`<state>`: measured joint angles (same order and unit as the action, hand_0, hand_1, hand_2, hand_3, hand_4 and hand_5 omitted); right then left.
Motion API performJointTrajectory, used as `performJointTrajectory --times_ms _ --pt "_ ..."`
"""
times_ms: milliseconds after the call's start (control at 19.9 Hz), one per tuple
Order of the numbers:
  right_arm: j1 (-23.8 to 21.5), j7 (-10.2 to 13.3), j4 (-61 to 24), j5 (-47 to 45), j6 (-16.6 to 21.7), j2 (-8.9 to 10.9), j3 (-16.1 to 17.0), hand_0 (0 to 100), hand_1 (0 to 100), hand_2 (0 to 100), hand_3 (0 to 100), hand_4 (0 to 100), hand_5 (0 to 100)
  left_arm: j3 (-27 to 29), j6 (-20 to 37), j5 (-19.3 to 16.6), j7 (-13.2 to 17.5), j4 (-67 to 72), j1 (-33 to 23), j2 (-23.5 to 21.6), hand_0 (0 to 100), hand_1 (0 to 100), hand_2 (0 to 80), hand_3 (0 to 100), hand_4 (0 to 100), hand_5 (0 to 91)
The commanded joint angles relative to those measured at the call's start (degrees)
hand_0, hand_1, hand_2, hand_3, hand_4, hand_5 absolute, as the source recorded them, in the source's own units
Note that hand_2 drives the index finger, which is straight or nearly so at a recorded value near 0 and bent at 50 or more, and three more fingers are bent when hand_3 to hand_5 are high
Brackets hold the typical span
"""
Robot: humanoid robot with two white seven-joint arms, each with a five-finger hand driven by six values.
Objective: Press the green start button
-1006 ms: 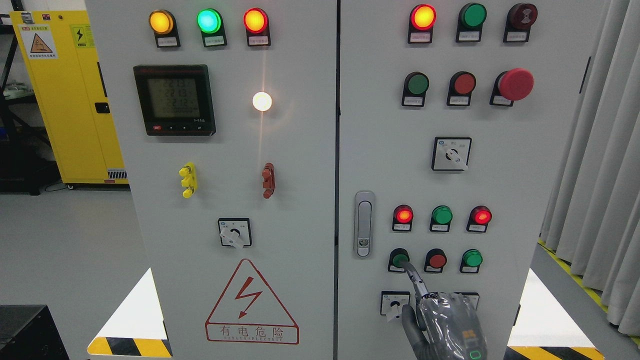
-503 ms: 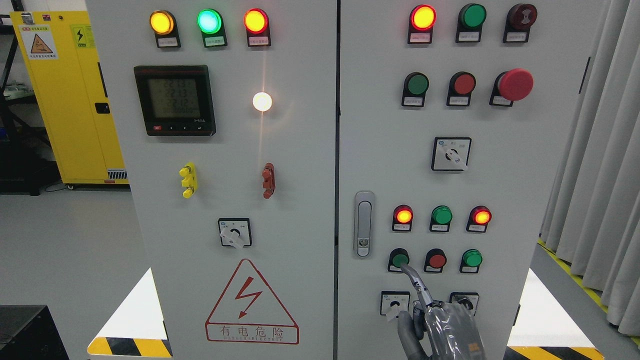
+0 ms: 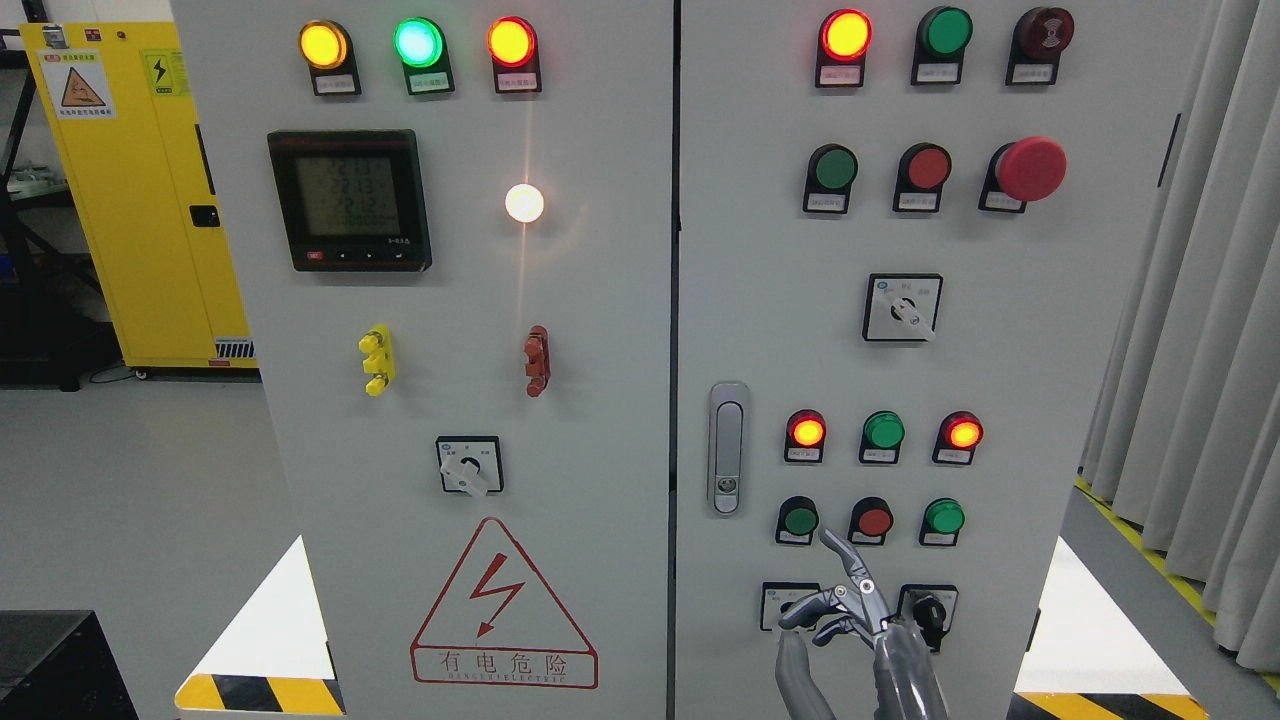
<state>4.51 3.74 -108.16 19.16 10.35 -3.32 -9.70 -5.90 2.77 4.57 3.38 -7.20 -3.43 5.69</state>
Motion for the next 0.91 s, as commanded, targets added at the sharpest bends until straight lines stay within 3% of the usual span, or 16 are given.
performJointTrajectory --times_ms 0,855 --pt "-1.3 -0.1 -1.5 -12.7 -1.3 0.06 -3.1 68 75 0 0 0 2 0.0 0.0 0.0 0.0 0.0 0.0 0.0 12 56 0.0 0 0 0.0" --pt "-3.0 -0.5 -1.6 -13.4 -0.9 1.38 -4.5 68 72 0 0 0 0 0.0 0.0 0.0 0.0 0.0 0.0 0.0 12 56 0.0 0 0 0.0"
